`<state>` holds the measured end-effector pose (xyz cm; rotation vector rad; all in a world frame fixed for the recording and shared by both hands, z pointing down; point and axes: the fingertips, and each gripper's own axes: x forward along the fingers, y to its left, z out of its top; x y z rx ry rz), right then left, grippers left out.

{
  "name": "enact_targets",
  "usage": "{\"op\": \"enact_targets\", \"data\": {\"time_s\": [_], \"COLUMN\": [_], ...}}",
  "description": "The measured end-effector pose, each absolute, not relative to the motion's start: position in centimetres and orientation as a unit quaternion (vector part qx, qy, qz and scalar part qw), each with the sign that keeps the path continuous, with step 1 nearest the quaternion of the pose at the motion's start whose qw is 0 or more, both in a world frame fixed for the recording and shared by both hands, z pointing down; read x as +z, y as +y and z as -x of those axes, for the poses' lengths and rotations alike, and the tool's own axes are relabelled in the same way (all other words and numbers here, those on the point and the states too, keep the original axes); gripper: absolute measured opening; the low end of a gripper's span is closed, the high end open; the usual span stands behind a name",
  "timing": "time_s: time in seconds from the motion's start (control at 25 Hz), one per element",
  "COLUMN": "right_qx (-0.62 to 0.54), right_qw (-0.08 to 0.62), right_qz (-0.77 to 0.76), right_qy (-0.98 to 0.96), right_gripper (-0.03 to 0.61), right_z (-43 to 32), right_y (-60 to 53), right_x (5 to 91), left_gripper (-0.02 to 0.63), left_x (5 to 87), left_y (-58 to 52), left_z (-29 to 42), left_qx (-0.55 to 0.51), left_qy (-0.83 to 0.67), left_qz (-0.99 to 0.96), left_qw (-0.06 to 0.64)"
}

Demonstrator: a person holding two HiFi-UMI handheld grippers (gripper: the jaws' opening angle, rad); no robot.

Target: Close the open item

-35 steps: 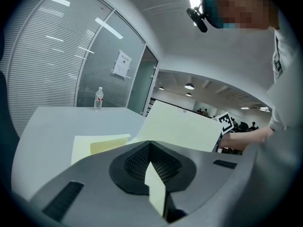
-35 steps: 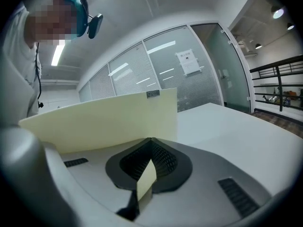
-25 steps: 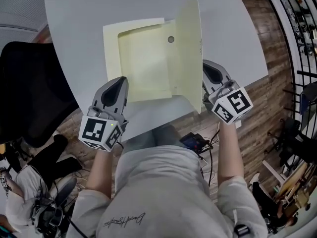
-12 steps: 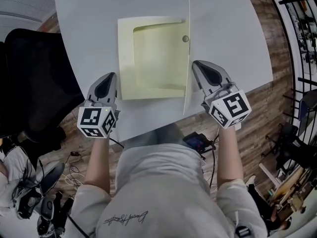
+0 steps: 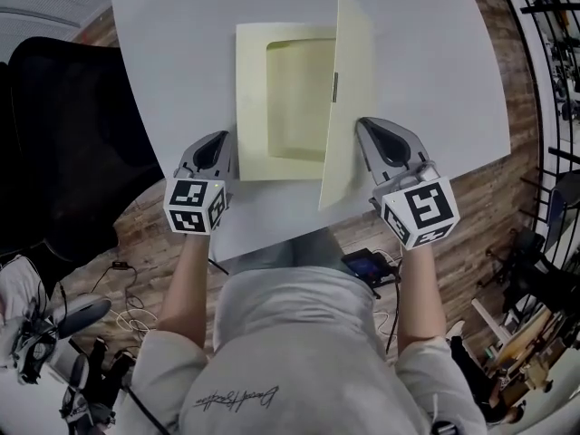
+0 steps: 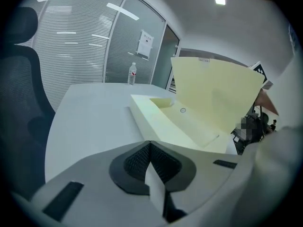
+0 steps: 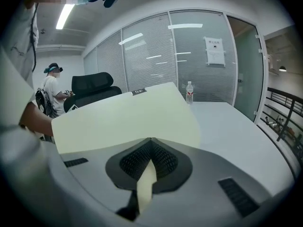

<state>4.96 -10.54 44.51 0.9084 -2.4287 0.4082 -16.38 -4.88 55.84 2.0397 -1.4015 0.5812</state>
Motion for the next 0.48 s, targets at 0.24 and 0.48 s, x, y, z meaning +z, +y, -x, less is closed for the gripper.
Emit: {"op": "enact_targets", "data": {"time_s": [0.24, 0.48], "right_qx": [0.136, 0.106], "right_qw": [0.291, 0.341], "right_qz": [-0.330, -0.304], "right_qy": [-0.888, -0.883], "right_gripper": [0.012, 0.014], "right_z": [-3.1, -0.3], "right_y": [-10.0, -9.3], "right_x": [46.0, 47.7], "left_gripper": [0.009, 0.009], "left_x": [57.0, 57.4], "left_y": [-4.8, -4.9], "left_z": [15.7, 15.7], "left_qx": [0.216, 0.209], "left_qy": [-0.511, -0.511], "left_qz": [-0.774, -0.774], "left_qw": [0.305, 0.309]}}
